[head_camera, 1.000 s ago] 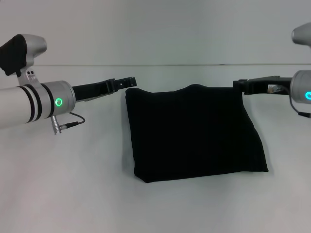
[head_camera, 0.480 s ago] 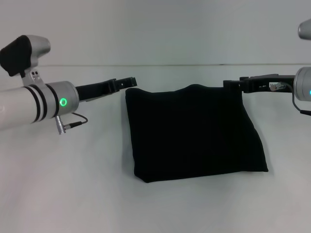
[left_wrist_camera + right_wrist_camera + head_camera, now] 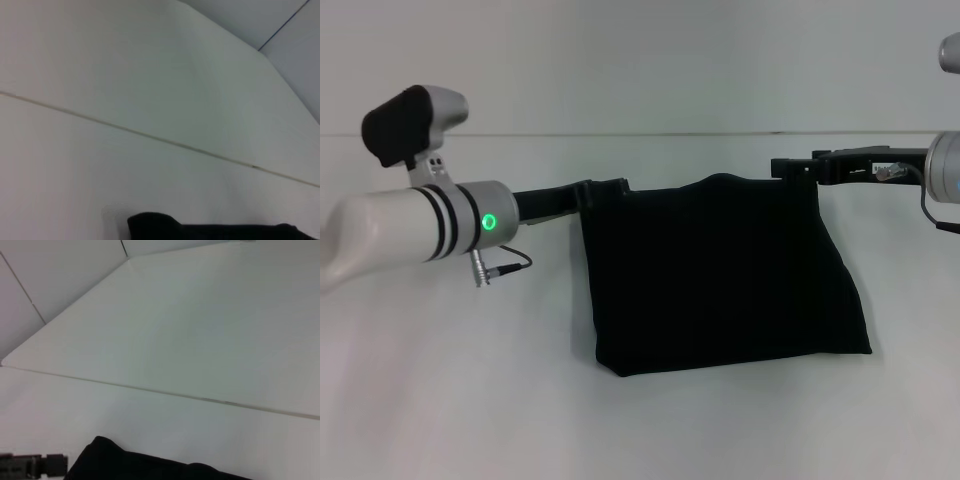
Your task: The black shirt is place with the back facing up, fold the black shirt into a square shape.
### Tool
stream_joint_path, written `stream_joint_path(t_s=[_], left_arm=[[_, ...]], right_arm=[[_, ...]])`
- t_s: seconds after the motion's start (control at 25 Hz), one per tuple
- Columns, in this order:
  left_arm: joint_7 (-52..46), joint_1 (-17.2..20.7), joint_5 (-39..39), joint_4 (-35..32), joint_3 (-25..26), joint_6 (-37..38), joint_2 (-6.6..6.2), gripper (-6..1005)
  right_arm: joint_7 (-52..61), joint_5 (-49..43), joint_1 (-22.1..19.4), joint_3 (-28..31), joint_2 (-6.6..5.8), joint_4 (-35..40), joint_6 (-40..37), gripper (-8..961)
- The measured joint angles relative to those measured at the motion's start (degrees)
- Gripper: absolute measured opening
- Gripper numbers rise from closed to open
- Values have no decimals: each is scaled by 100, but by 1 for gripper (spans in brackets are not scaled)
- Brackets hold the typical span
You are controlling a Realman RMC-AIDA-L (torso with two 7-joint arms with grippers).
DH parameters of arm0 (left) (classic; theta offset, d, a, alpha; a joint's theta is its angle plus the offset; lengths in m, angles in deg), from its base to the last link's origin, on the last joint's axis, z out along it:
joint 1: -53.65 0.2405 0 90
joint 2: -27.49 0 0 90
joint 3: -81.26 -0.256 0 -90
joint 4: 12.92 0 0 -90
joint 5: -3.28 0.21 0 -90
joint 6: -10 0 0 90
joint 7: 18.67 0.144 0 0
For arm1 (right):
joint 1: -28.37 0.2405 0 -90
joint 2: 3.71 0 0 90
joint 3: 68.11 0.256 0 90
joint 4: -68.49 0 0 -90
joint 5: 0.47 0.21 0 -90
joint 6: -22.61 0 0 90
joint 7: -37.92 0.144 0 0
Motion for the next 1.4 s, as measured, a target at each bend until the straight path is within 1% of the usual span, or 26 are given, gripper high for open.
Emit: stream_joint_path(t_s=[0.08, 0.24, 0.44, 0.64, 0.76, 0.88, 0.96, 1.08, 1.32, 1.4], left_arm=[[1, -67, 2, 119, -64, -128, 13, 906], [-20, -117, 3, 174, -200, -299, 80, 895], [-34, -149, -4, 176, -219, -296, 91, 880], [-36, -183, 4, 186, -392, -315, 130, 866], [81, -189, -3, 167, -493, -322, 149, 858], [337, -149, -76, 61, -541, -322, 210, 849], [424, -113, -147, 6, -541, -323, 234, 765], [460, -111, -213, 0, -538, -325, 234, 639], [460, -134, -258, 17, -560, -336, 210, 395], [459, -139, -258, 19, -567, -338, 209, 328]], right_arm=[[-4, 0, -2, 7, 1, 2, -8, 802], [-27, 0, -2, 9, 4, 2, -1, 801], [-44, 0, -2, 10, 10, 2, 8, 801], [-47, -1, -2, 10, 10, 2, 37, 802], [-53, -1, -2, 10, 8, 2, 38, 800], [-55, -1, -2, 9, -2, 2, 41, 799], [-56, -1, -2, 8, -3, 2, 42, 798], [-58, -1, -2, 8, -3, 1, 42, 796], [-66, -1, -7, 8, 0, 2, 44, 794], [-70, -1, -9, 9, 1, 1, 48, 794]])
